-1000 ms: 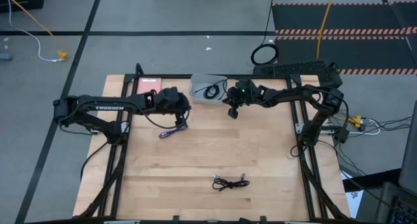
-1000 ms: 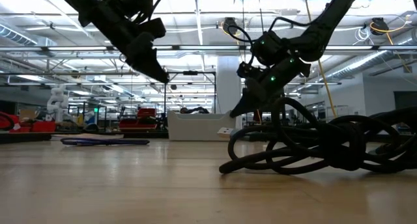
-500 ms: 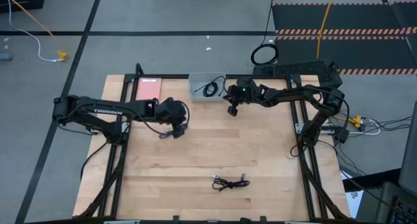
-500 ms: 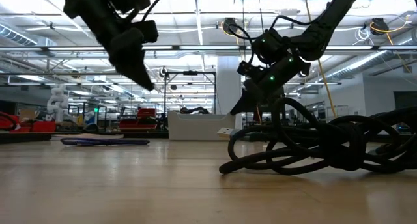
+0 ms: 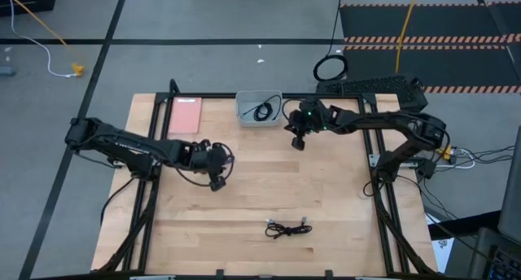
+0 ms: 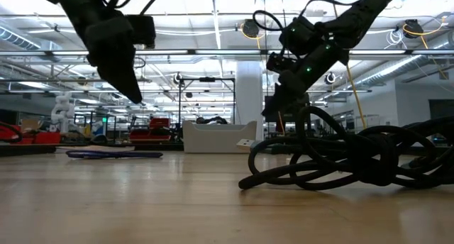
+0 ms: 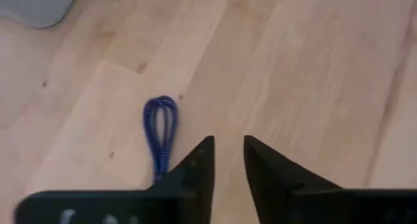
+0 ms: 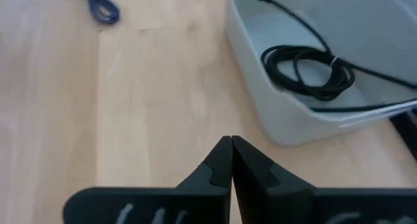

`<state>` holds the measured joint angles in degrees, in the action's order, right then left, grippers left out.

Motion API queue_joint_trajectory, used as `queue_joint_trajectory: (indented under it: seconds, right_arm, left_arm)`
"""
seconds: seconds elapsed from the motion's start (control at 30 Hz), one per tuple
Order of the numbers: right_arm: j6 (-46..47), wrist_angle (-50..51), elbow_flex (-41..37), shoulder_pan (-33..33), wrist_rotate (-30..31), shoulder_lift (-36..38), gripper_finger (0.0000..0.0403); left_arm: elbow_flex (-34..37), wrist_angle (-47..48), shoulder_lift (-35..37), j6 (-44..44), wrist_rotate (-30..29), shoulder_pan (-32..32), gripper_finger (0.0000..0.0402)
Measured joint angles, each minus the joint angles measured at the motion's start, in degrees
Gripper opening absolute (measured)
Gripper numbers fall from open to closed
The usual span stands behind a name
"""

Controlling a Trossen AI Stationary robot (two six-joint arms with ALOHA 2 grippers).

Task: Pick and place USB-C Cables
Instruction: Put the purple charger cable into the gray bin

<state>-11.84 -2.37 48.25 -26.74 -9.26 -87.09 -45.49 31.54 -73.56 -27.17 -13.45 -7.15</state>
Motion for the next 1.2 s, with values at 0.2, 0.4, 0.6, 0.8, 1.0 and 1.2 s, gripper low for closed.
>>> queue_joint_trajectory:
  seconds: [0.2, 0.4, 0.6, 0.8, 1.0, 1.2]
  right_arm:
    - [-0.8, 7.3, 0.0, 2.9, 0.0, 3.3, 0.0]
    - [-1.9, 10.2, 0.0, 5.6, 0.0, 6.4, 0.0]
    - [-1.1, 10.8, 0.0, 7.7, 0.0, 7.8, 0.0]
    - [-0.9, 10.8, 0.0, 10.6, 0.0, 7.8, 0.0]
    - [-1.2, 10.8, 0.0, 13.3, 0.0, 7.8, 0.0]
    - [-1.5, 10.8, 0.0, 14.2, 0.0, 7.8, 0.0]
  left_arm:
    - [0.0, 0.1, 0.0, -8.1, -0.8, -6.2, 0.0144]
    - [1.4, 0.9, 0.0, -14.9, -4.4, -11.0, 0.0175]
    - [4.2, 0.9, 0.0, -20.2, -6.1, -14.2, 0.0194]
    - [6.5, 0.8, 0.0, -22.8, -9.2, -16.4, 0.0216]
    - [9.3, 0.9, 0.0, -20.2, -14.5, -17.3, 0.0237]
    - [9.5, 1.3, 0.3, -18.5, -11.6, -11.2, 0.0261]
